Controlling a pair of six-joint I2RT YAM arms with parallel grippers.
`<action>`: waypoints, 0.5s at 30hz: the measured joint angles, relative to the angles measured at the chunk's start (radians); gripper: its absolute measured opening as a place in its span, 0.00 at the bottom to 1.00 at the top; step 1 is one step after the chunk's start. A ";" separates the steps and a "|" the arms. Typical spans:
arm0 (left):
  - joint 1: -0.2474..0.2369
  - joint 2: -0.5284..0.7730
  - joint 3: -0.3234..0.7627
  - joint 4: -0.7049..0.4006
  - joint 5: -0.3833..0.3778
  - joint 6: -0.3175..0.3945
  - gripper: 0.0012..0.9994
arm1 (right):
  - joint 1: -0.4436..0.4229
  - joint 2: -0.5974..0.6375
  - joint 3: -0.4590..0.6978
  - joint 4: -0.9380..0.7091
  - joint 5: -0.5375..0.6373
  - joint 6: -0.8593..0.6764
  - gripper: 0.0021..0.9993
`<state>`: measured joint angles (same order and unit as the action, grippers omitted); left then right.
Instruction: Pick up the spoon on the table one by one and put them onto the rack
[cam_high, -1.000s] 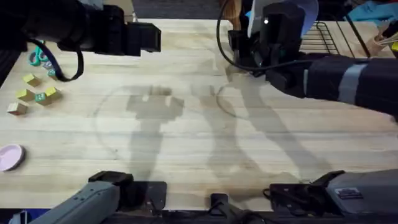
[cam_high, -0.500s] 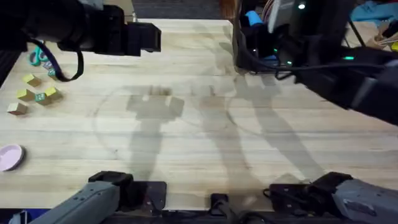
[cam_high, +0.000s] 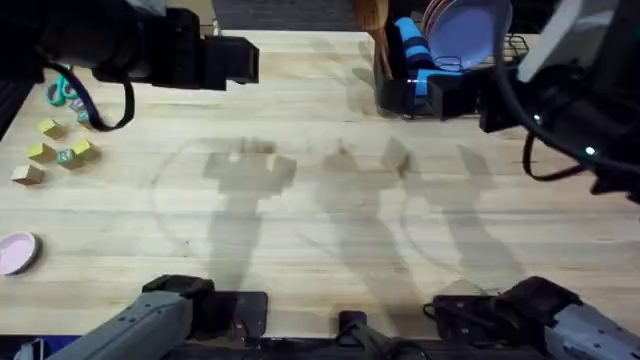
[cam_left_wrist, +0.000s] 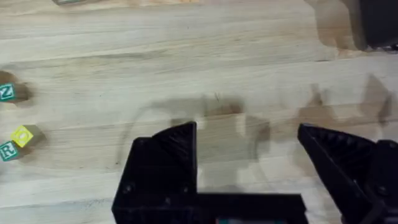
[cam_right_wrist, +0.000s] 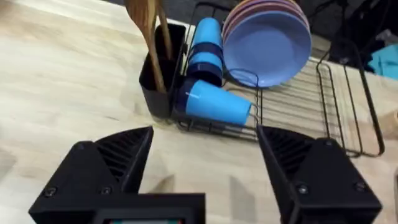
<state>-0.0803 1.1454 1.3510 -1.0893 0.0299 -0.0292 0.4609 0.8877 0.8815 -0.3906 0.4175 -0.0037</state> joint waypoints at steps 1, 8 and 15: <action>0.000 0.000 0.000 0.000 0.000 0.000 0.99 | -0.003 -0.007 0.002 -0.020 -0.001 0.010 1.00; 0.000 0.000 0.000 0.000 0.000 0.000 0.99 | -0.072 -0.004 0.054 -0.170 -0.011 0.098 1.00; 0.000 0.000 0.000 0.000 0.000 0.000 0.99 | -0.213 0.018 0.140 -0.299 -0.160 0.179 1.00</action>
<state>-0.0803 1.1454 1.3510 -1.0893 0.0299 -0.0292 0.2483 0.9056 1.0211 -0.6897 0.2578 0.1749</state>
